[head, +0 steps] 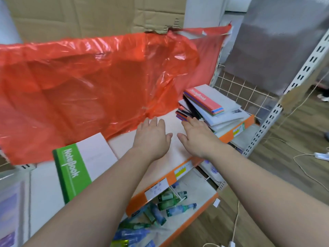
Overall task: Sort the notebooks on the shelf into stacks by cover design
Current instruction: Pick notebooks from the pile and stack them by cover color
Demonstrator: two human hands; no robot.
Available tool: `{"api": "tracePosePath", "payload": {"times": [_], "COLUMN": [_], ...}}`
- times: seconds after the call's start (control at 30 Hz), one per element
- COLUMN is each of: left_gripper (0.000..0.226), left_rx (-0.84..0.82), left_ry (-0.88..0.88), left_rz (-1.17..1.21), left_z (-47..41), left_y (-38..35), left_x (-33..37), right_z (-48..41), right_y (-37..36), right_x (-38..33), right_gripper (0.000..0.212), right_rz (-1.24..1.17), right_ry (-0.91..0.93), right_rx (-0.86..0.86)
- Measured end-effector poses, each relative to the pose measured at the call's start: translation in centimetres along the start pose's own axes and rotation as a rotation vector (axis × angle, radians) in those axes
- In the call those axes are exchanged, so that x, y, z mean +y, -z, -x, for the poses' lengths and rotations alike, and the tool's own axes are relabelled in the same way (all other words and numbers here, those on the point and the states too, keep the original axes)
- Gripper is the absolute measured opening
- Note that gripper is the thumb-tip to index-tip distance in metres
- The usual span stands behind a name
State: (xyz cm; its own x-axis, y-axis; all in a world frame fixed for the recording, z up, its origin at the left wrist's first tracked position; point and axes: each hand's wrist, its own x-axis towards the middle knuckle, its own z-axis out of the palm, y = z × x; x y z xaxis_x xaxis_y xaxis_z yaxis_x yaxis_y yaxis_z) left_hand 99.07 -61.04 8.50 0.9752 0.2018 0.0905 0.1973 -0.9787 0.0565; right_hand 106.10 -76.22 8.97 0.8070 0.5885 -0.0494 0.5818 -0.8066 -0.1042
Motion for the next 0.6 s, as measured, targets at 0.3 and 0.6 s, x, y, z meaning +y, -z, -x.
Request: {"api": "tracePosePath", "payload": {"times": [0.3, 0.6], "left_gripper": [0.05, 0.05], "left_rx": [-0.048, -0.065], "left_ry": [0.035, 0.114], "left_rz": [-0.009, 0.0], "left_z": [-5.3, -10.0], "left_y": [-1.5, -2.8], "left_x": [1.8, 7.0], "right_z": [-5.4, -9.2], "right_y": [-0.2, -0.2], "right_x": [4.7, 11.9], "right_gripper": [0.061, 0.048], "right_rz": [0.017, 0.038], "right_ry": [0.025, 0.112], "right_rx": [-0.012, 0.041]}}
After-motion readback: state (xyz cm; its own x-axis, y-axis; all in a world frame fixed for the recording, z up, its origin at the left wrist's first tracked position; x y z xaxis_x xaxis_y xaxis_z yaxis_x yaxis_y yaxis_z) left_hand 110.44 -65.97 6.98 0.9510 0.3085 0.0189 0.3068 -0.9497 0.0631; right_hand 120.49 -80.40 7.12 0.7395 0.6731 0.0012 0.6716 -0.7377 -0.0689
